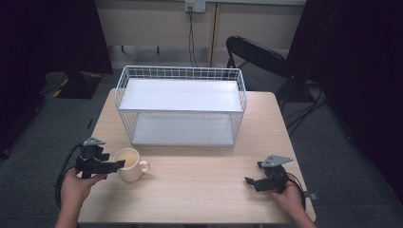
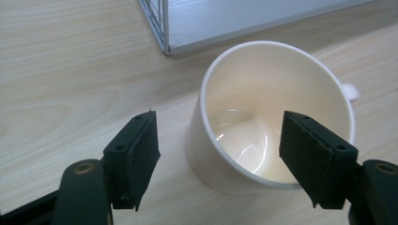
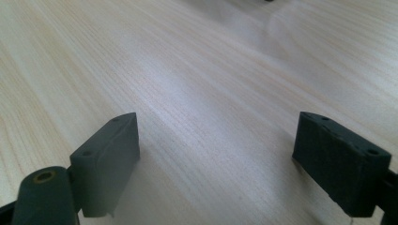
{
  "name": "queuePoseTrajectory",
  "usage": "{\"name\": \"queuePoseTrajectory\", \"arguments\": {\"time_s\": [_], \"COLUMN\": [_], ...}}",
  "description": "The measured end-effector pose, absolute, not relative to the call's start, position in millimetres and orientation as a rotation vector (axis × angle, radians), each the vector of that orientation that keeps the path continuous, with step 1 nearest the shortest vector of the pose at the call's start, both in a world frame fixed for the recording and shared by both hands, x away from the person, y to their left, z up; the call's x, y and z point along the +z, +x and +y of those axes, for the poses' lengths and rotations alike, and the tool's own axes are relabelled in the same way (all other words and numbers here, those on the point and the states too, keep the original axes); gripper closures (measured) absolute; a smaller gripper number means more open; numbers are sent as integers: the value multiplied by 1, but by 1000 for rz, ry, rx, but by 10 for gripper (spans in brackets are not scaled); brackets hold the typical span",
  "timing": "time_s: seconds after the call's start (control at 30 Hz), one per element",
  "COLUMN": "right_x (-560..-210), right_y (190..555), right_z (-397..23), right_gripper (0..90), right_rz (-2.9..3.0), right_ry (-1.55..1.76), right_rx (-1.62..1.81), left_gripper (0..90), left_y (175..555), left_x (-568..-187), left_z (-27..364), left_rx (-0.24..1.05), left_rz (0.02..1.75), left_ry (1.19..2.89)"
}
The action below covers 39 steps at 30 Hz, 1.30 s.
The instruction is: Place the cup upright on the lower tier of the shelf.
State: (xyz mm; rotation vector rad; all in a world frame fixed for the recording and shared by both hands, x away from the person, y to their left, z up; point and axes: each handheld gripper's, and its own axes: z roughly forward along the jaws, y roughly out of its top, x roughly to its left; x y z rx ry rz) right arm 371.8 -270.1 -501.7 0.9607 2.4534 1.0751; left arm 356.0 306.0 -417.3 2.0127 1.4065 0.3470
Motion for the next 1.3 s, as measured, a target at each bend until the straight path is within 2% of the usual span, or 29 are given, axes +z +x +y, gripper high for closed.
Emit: {"name": "queuePoseTrajectory", "arguments": {"time_s": [0.27, 0.4, 0.5, 0.77, 0.87, 0.9, 1.0, 1.03, 1.3], "right_x": [-502, -502, -502, -502, -502, -502, -502, -502, -502], "right_y": [372, 372, 372, 372, 372, 372, 372, 372, 372], "right_z": [-270, -270, -270, -270, -270, -270, -270, -270, -270], "right_gripper": [141, 141, 141, 141, 141, 141, 141, 141, 141], "right_rz": [2454, 2454, 2454, 2454, 2454, 2453, 2454, 2454, 2454], "right_ry": [961, 961, 961, 961, 961, 961, 961, 961, 960], "right_rx": [1075, 1075, 1075, 1075, 1075, 1075, 1075, 1074, 1074], "left_gripper": [336, 387, 414, 547, 616, 665, 704, 754, 814], "left_y": [362, 364, 365, 369, 370, 371, 371, 372, 371], "left_x": [-423, -425, -427, -431, -433, -436, -438, -437, -435], "left_z": [305, 305, 306, 299, 296, 293, 290, 290, 281], "left_rx": [342, 344, 306, 307, 311, 313, 322, 314, 390], "left_rz": [1447, 1472, 1527, 1587, 1586, 1609, 1619, 1615, 1656], "left_ry": [2006, 2009, 1987, 2020, 2061, 2069, 2081, 2081, 2152]}}
